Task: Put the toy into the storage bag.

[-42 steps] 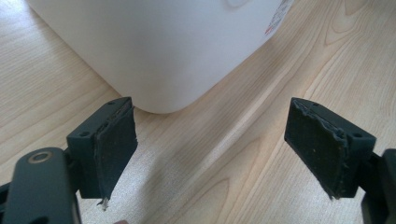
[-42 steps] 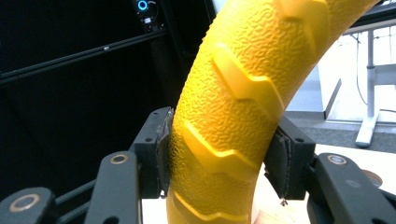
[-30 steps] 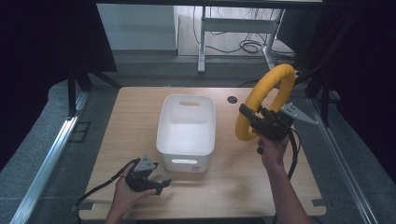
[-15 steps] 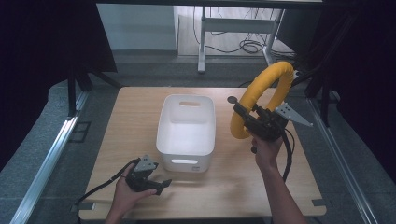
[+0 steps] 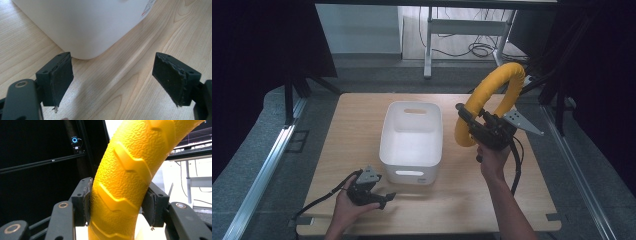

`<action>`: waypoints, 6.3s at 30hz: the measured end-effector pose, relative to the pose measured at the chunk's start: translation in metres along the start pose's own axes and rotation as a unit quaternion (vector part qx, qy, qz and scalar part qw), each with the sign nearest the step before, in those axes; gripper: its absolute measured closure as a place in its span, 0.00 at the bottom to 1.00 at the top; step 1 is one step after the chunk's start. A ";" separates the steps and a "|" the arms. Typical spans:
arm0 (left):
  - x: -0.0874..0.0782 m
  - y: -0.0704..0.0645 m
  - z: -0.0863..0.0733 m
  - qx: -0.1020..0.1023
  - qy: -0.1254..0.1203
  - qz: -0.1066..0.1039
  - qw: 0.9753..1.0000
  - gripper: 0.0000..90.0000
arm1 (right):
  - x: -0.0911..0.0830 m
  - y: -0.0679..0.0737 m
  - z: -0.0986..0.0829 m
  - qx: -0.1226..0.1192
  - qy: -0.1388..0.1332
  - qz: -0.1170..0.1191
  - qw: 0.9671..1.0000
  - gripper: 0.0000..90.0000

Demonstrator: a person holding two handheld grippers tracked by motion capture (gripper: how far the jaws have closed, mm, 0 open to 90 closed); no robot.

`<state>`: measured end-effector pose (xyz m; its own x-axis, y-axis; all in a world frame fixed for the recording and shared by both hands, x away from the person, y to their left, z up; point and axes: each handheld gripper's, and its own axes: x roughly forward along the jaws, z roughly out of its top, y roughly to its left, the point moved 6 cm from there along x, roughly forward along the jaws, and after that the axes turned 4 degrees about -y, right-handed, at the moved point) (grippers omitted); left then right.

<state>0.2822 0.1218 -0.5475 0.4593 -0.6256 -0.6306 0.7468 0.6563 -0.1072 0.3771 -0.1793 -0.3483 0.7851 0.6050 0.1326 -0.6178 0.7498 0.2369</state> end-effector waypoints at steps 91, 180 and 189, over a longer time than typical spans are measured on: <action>0.001 -0.001 -0.001 0.003 0.003 -0.006 1.000 0.19 | 0.071 0.126 0.011 0.017 -0.031 0.117 0.993 0.52; 0.001 -0.002 -0.002 0.006 0.004 -0.007 1.000 0.19 | 0.102 0.144 -0.064 0.041 0.028 0.130 0.990 0.52; 0.001 -0.002 -0.002 0.006 0.005 -0.007 1.000 0.19 | 0.101 0.149 -0.073 0.041 0.033 0.132 0.990 0.52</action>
<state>0.2807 0.1209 -0.5494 0.4437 -0.6314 -0.6360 0.7592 0.6418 -0.1076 0.3611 0.0127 -0.3700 0.5907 0.7949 0.1386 -0.7933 0.5408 0.2796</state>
